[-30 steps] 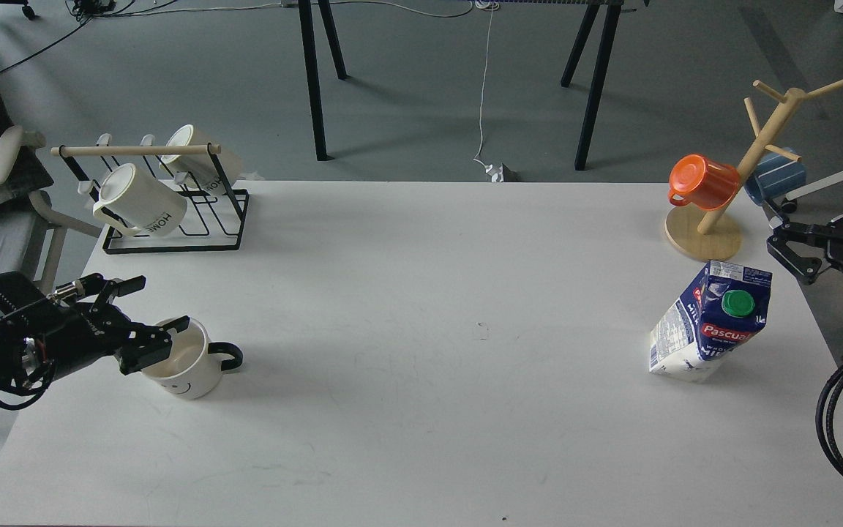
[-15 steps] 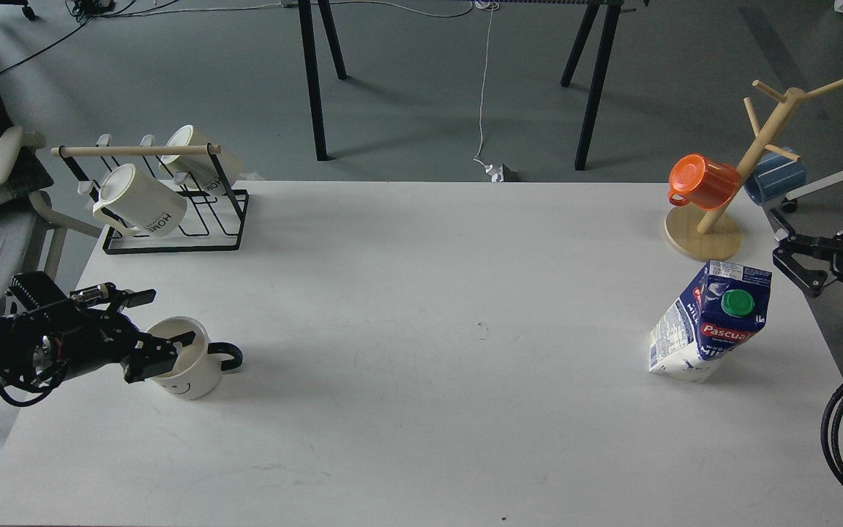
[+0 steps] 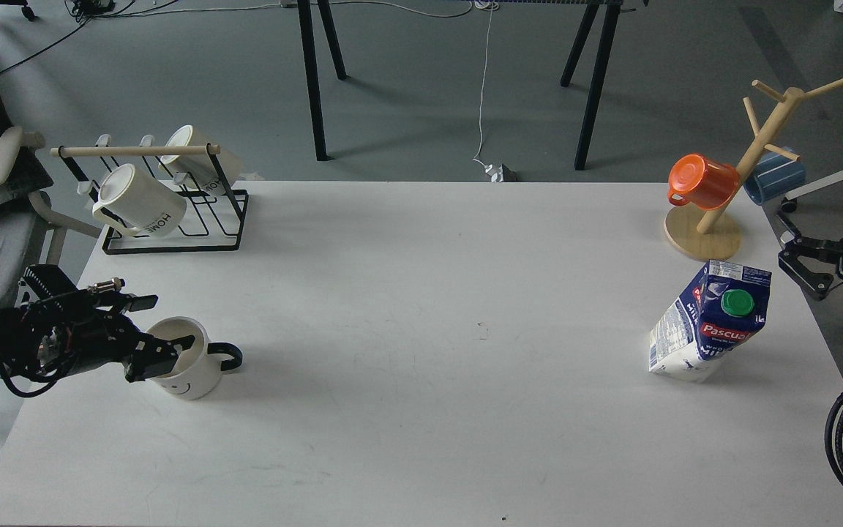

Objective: Place cup and milk with both arms
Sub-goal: 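Grasp the white mug rim with the left gripper, then carry the white mug with the left gripper toward the table center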

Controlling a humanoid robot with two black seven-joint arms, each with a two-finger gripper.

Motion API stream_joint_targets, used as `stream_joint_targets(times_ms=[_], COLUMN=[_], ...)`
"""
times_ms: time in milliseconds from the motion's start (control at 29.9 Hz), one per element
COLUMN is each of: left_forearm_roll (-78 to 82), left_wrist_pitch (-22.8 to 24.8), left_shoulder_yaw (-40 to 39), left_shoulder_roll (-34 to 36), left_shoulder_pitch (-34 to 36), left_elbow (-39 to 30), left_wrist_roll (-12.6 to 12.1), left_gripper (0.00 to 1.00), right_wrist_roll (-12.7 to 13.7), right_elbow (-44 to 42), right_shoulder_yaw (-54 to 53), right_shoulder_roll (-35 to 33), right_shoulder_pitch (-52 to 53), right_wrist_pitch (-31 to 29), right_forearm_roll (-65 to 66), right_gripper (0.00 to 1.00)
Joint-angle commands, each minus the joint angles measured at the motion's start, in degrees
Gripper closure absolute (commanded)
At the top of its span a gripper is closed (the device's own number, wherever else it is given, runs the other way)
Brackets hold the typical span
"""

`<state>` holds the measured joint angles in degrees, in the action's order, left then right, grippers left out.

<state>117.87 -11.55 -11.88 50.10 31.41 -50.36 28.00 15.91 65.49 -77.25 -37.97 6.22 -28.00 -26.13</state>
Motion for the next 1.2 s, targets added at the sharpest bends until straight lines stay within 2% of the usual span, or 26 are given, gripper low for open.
stream_joint_targets(times_ms=[0, 134, 200, 267, 334, 367, 468, 802, 969, 1169], left_forearm_roll=[0.3, 1.7, 2.0, 2.5, 3.1, 3.0, 3.0, 3.1, 3.0, 2.6], left_wrist_pitch=[0.1, -0.3, -0.4, -0.5, -0.9, -2.1, -4.6, -4.3, -2.3, 2.4], left_shoulder_yaw=[0.3, 0.5, 0.5, 0.5, 0.5, 0.4, 0.4, 2.2, 2.0, 1.8], left_shoulder_roll=[0.0, 0.0, 0.1, 0.1, 0.1, 0.1, 0.1, 2.2, 4.2, 5.4], left_shoulder_pitch=[0.0, 0.1, 0.1, 0.1, 0.5, 0.6, 0.4, 1.0, 1.3, 6.3], left_elbow=[-0.1, -0.1, -0.1, -0.1, -0.1, -0.1, -0.4, -3.6, -9.3, -17.0], left_wrist_roll=[0.0, 0.0, 0.0, 0.0, 0.0, 0.0, 0.0, 0.0, 0.0, 0.0], left_gripper=[0.28, 0.44, 0.55, 0.69, 0.92, 0.96, 0.97, 1.0, 1.0, 1.0], right_wrist_roll=[0.0, 0.0, 0.0, 0.0, 0.0, 0.1, 0.0, 0.1, 0.1, 0.3], right_elbow=[0.1, 0.1, 0.1, 0.1, 0.1, 0.1, 0.1, 1.0, 1.0, 0.8], right_shoulder_yaw=[-0.1, -0.1, -0.1, -0.1, -0.1, -0.1, -0.1, -1.6, -1.9, -2.4], right_shoulder_roll=[0.0, 0.0, 0.0, 0.0, 0.0, 0.0, 0.0, 0.0, 0.0, -1.2], right_shoulder_pitch=[-0.2, -0.3, -0.3, -0.3, -0.4, -0.4, -0.7, -1.5, -1.4, -1.5], right_wrist_pitch=[0.0, 0.0, 0.0, 0.0, 0.0, 0.0, 0.0, 0.0, 0.0, 0.0], right_forearm_roll=[0.0, -0.1, -0.1, -0.1, 0.0, 0.0, 0.0, -0.1, -0.1, -0.2], right_gripper=[0.01, 0.01, 0.01, 0.01, 0.01, 0.01, 0.01, 0.01, 0.01, 0.01])
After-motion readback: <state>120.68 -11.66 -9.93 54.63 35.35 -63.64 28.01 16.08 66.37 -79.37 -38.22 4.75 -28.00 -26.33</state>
